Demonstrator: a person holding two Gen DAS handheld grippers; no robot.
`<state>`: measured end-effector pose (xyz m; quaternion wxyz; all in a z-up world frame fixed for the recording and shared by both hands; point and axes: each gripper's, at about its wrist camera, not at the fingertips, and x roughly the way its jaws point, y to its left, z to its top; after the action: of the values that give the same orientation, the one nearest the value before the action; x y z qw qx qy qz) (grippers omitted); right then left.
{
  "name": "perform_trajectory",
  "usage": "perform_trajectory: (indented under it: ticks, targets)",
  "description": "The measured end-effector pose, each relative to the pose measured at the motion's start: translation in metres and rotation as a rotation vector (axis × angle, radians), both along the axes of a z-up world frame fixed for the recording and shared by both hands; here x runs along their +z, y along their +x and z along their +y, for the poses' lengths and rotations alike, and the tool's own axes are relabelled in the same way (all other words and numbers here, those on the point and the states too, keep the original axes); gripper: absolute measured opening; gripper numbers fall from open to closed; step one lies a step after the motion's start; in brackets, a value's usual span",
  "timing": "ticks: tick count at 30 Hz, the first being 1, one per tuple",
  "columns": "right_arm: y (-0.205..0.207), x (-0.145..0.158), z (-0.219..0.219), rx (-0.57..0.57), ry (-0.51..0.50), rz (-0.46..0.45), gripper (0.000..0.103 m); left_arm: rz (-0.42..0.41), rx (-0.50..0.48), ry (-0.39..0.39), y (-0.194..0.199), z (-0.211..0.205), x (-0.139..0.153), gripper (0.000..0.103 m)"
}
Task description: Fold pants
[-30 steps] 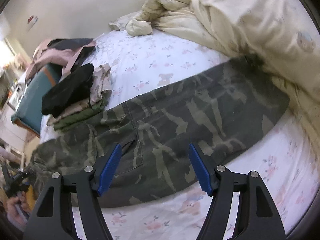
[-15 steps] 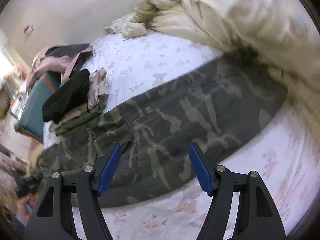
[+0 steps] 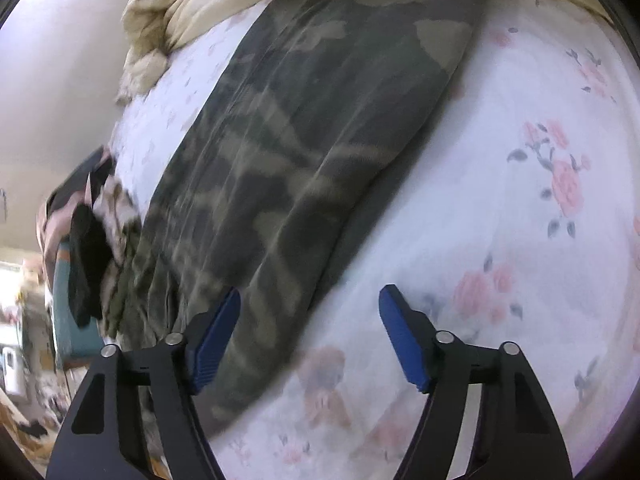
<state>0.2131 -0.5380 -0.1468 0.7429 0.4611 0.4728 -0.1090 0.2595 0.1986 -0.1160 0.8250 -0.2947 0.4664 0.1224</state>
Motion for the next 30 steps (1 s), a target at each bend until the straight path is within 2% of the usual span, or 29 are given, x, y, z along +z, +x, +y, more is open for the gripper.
perform_trajectory:
  ticks: [5,7,10,12,14,17,19,21,23,24,25,27,29,30]
  targets:
    - [0.009,-0.014,-0.021,-0.089,0.038,-0.065,0.060,-0.003,-0.005,-0.003,0.003,0.001,0.001,0.007]
    - [0.009,-0.021,-0.033,-0.134,0.046,-0.065,0.046,-0.003,-0.010,0.002,0.003,0.001,0.001,0.007]
    - [0.010,-0.025,-0.048,-0.178,0.036,-0.082,0.040,-0.005,-0.018,0.015,0.005,-0.001,0.000,0.007]
    - [0.018,-0.025,-0.051,-0.156,0.004,-0.056,0.008,-0.018,-0.014,0.008,0.005,0.002,0.002,0.007]
    - [0.022,-0.021,-0.051,-0.141,-0.016,-0.065,0.006,-0.033,-0.009,-0.002,0.005,0.006,0.009,0.007]
    - [0.020,-0.010,-0.047,-0.148,-0.027,-0.091,0.005,-0.066,-0.019,0.026,0.002,0.007,0.023,0.006]
    - [0.015,-0.001,-0.042,-0.147,-0.017,-0.104,0.004,-0.091,-0.001,0.004,-0.002,0.016,0.035,0.006]
    - [0.014,0.004,-0.038,-0.133,-0.015,-0.098,0.004,-0.104,0.014,0.013,-0.005,0.025,0.045,0.006]
    - [0.019,0.006,-0.028,-0.082,-0.054,-0.069,0.004,-0.086,0.005,0.038,-0.005,0.031,0.046,0.006]
    - [0.020,-0.001,-0.024,-0.056,-0.055,-0.034,0.007,-0.067,0.006,0.041,-0.004,0.034,0.043,0.006]
    - [0.021,-0.010,-0.023,-0.045,-0.033,-0.007,0.015,-0.051,0.009,0.036,-0.005,0.037,0.038,0.006]
    - [0.016,-0.027,-0.024,-0.041,0.000,0.033,0.015,-0.017,0.014,0.018,-0.006,0.040,0.027,0.006]
    - [0.011,-0.023,-0.028,-0.064,0.001,0.033,0.020,-0.002,0.025,0.004,-0.007,0.041,0.020,0.006]
    - [0.010,-0.014,-0.028,-0.054,-0.049,0.071,0.026,-0.007,0.036,-0.006,-0.008,0.042,0.019,0.006]
